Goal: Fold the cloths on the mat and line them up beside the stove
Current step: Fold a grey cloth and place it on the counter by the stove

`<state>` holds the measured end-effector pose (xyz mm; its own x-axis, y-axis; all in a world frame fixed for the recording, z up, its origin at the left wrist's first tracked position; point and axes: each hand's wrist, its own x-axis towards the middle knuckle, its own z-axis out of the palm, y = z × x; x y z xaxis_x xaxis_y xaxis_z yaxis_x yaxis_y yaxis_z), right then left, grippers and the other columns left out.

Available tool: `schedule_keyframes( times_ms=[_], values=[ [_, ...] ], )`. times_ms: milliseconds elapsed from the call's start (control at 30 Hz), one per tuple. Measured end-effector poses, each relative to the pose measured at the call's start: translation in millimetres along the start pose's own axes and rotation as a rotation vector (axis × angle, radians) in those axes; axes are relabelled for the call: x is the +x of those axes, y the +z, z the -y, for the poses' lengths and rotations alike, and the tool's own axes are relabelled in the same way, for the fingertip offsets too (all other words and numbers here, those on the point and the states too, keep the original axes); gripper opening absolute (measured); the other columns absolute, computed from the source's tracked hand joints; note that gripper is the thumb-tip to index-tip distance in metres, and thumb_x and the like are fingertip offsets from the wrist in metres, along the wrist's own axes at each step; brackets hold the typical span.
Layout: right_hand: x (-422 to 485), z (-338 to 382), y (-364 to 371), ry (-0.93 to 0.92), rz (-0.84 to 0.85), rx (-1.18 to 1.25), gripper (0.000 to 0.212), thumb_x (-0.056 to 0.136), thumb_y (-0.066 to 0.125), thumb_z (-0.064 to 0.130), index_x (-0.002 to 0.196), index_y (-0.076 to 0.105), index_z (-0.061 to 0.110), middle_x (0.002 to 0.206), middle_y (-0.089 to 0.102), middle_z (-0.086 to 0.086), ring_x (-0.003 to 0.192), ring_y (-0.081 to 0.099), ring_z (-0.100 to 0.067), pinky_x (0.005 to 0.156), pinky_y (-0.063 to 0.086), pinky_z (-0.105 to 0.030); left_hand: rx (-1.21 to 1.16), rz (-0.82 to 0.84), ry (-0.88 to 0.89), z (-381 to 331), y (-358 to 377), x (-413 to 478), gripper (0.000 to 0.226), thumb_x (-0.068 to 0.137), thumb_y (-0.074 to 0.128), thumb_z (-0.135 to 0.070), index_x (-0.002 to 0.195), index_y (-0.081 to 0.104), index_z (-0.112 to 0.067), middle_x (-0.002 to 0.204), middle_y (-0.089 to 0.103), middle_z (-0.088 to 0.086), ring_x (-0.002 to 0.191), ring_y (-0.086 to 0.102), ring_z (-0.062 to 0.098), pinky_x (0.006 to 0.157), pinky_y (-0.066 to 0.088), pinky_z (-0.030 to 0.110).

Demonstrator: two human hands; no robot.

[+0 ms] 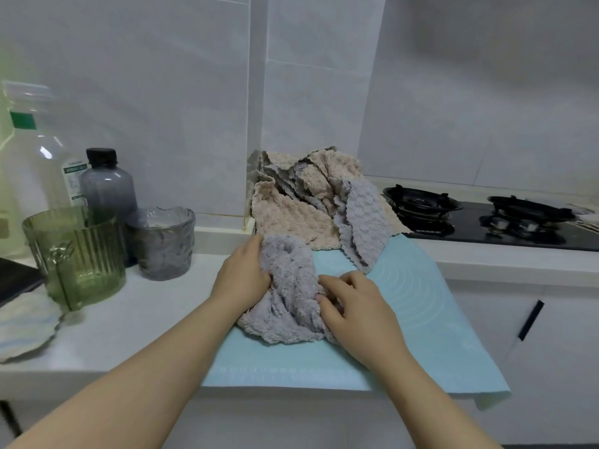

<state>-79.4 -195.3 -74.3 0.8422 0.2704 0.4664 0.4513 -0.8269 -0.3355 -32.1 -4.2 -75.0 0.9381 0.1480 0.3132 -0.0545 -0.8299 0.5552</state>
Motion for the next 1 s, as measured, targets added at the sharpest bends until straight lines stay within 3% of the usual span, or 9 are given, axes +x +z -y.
schedule_keyframes(
  times_ms=[133,233,300,400,533,633,700,800,1000],
  values=[
    [-2.0,0.2,-0.5,-0.066,0.007,0.05,0.038,0.092,0.049,0.04,0.131,0.049,0.036,0.113,0.044,0.009,0.106,0.045,-0.008,0.08,0.044,-0.024,-0.122,0.047,-0.035,-1.7,-4.5,-3.6,0.061,0.085,0.053,-0.008,0.138,0.031,-0.027,0.126,0.057,0.013,0.103,0.058,0.032,0.078,0.044,0.032],
    [-2.1,-0.8,-3.3,-0.034,0.024,0.136,0.032,0.091,0.054,0.03,0.123,0.056,0.028,0.103,0.046,0.01,0.097,0.043,-0.005,0.08,0.039,-0.021,-0.281,-0.029,-0.074,-6.0,-12.0,-12.5,0.044,0.08,0.052,-0.005,0.115,0.045,-0.032,0.096,0.065,0.01,0.072,0.058,0.028,0.06,0.04,0.03],
    [-2.0,-1.3,-6.0,-0.01,0.057,0.245,0.021,0.089,0.057,0.021,0.11,0.058,0.028,0.096,0.048,0.01,0.088,0.047,-0.004,0.077,0.038,-0.018,-0.333,-0.076,-0.058,-8.0,-16.1,-16.4,0.042,0.078,0.049,-0.002,0.103,0.045,-0.036,0.101,0.063,-0.001,0.074,0.059,0.029,0.06,0.039,0.031],
    [-2.6,0.5,-11.5,0.024,0.155,0.44,0.023,0.088,0.058,0.015,0.095,0.051,0.036,0.087,0.054,0.011,0.069,0.048,0.0,0.068,0.039,-0.016,-0.337,-0.044,-0.009,-10.2,-17.8,-19.1,0.049,0.079,0.049,-0.001,0.101,0.046,-0.045,0.113,0.055,-0.018,0.089,0.06,0.023,0.076,0.046,0.034],
    [-5.2,-0.2,-12.6,0.04,0.146,0.482,0.032,0.089,0.057,0.016,0.092,0.046,0.046,0.094,0.061,-0.011,0.065,0.047,-0.014,0.068,0.041,-0.029,-0.388,-0.041,-0.037,-9.6,-19.2,-19.4,0.047,0.078,0.052,-0.005,0.106,0.056,-0.043,0.108,0.06,-0.011,0.081,0.06,0.017,0.078,0.047,0.033],
    [-7.8,0.8,-11.2,-0.022,0.049,0.431,0.03,0.088,0.057,0.012,0.082,0.049,0.04,0.074,0.056,0.005,0.06,0.046,-0.008,0.063,0.04,-0.028,-0.418,-0.131,-0.054,-9.0,-20.2,-22.5,0.039,0.084,0.053,-0.016,0.115,0.055,-0.04,0.081,0.067,-0.001,0.06,0.057,0.02,0.066,0.047,0.033],
    [-2.3,2.4,-15.8,-0.018,-0.037,0.39,0.033,0.086,0.055,0.006,0.073,0.047,0.036,0.067,0.051,0.009,0.06,0.043,-0.007,0.06,0.037,-0.026,-0.235,-0.203,-0.027,-9.4,-19.1,-23.5,0.036,0.088,0.052,-0.025,0.122,0.051,-0.038,0.091,0.068,-0.004,0.072,0.058,0.019,0.066,0.044,0.032],
    [19.5,5.9,-30.6,-0.028,-0.192,0.237,0.036,0.084,0.054,0.004,0.067,0.045,0.034,0.069,0.05,0.015,0.067,0.043,-0.005,0.059,0.034,-0.023,-0.089,-0.262,0.076,-10.7,-15.5,-20.9,0.04,0.087,0.051,-0.017,0.125,0.049,-0.031,0.116,0.059,-0.008,0.104,0.052,0.018,0.071,0.038,0.029],
    [72.0,-1.7,-50.8,0.204,-0.315,-0.045,0.032,0.09,0.042,0.008,0.092,0.07,0.023,0.107,0.059,0.002,0.098,0.054,-0.024,0.063,0.036,-0.029,-0.048,-0.198,0.047,-7.3,-10.5,-10.9,0.039,0.088,0.048,-0.008,0.124,0.046,-0.023,0.121,0.053,-0.002,0.117,0.042,0.02,0.085,0.04,0.035]
  ],
)
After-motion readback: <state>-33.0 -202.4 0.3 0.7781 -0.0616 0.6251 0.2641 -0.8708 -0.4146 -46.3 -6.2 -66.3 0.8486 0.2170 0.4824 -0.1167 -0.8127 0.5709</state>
